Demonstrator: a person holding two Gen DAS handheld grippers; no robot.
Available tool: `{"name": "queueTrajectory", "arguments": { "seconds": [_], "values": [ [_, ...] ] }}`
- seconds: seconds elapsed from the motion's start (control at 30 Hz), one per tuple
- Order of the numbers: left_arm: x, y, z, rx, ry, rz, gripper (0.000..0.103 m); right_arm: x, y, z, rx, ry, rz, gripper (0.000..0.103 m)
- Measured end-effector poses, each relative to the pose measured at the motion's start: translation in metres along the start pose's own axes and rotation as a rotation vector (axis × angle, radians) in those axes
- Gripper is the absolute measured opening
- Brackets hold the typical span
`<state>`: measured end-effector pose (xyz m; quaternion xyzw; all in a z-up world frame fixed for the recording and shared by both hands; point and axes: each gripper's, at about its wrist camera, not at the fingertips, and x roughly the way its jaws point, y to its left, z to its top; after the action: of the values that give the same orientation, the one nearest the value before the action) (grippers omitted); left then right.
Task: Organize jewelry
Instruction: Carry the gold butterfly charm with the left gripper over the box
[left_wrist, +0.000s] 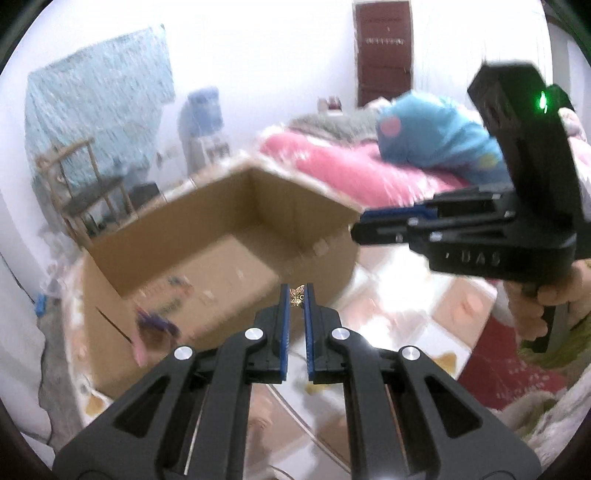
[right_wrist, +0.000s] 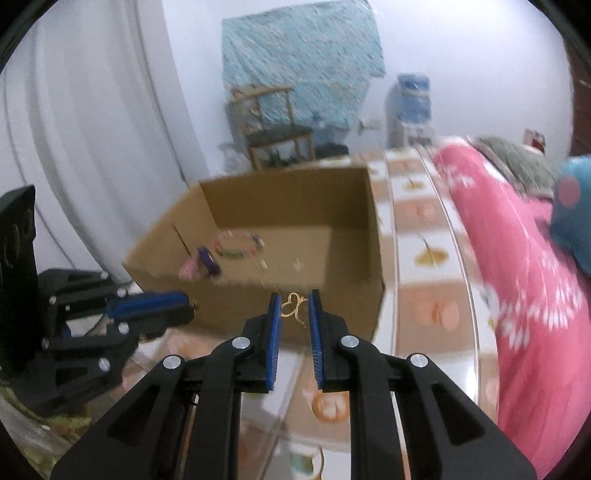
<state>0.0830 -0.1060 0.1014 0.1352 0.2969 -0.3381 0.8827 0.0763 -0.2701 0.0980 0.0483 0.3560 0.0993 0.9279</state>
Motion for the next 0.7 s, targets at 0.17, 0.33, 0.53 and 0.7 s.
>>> {"name": "queueTrajectory", "arguments": {
  "seconds": [0.17, 0.33, 0.53, 0.7],
  "values": [
    [0.014, 0.026, 0.023, -0.023, -0.002, 0.023, 0.006, 0.025, -0.005, 0.035, -0.041, -0.003, 0.055, 0.015],
    [0.067, 0.053, 0.034, -0.054, 0.123, 0.022, 0.007, 0.073, -0.014, 0.046, -0.034, 0.101, 0.092, 0.015],
    [0.116, 0.07, 0.031, -0.072, 0.272, 0.033, 0.007, 0.111, -0.018, 0.044, -0.045, 0.206, 0.074, 0.015],
    [0.137, 0.077, 0.03, -0.11, 0.334, 0.021, 0.007, 0.119, -0.014, 0.047, -0.065, 0.223, 0.065, 0.016]
  ]
}}
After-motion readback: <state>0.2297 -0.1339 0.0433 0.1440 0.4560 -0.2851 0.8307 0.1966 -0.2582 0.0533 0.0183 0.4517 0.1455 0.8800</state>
